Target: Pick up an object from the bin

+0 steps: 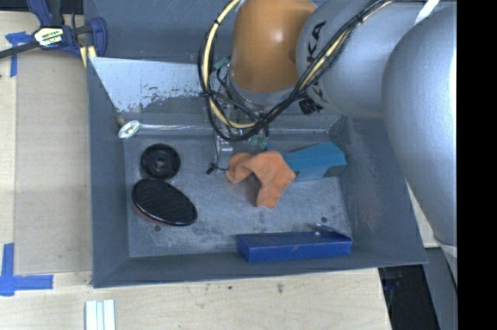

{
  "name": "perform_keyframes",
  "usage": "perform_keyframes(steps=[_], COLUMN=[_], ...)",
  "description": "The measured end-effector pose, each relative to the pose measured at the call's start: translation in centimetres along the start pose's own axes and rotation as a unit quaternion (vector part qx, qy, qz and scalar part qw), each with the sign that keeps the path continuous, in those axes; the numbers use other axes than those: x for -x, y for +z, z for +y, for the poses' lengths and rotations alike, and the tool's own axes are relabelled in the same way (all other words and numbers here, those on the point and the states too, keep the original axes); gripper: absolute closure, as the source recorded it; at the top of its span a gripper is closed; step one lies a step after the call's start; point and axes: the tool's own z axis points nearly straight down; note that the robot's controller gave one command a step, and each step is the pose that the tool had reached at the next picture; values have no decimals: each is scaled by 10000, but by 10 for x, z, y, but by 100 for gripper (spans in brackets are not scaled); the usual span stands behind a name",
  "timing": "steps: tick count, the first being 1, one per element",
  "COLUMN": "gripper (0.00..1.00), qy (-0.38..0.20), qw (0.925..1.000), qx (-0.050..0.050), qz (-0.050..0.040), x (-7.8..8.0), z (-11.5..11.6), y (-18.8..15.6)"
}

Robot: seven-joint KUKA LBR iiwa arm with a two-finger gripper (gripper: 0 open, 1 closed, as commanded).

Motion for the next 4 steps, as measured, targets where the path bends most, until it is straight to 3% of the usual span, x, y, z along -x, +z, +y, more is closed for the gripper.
perform_keyframes(steps=[1, 2, 3, 4], gripper=[0, 0, 0, 100], qy=[9, -330, -526, -210], qw=[10000, 9994, 9986, 9998], qx=[4, 6, -8, 2], qz=[-37, -44, -35, -35], x=[2, -30, -30, -53], z=[0, -38, -60, -80], y=[-5, 1, 24, 46])
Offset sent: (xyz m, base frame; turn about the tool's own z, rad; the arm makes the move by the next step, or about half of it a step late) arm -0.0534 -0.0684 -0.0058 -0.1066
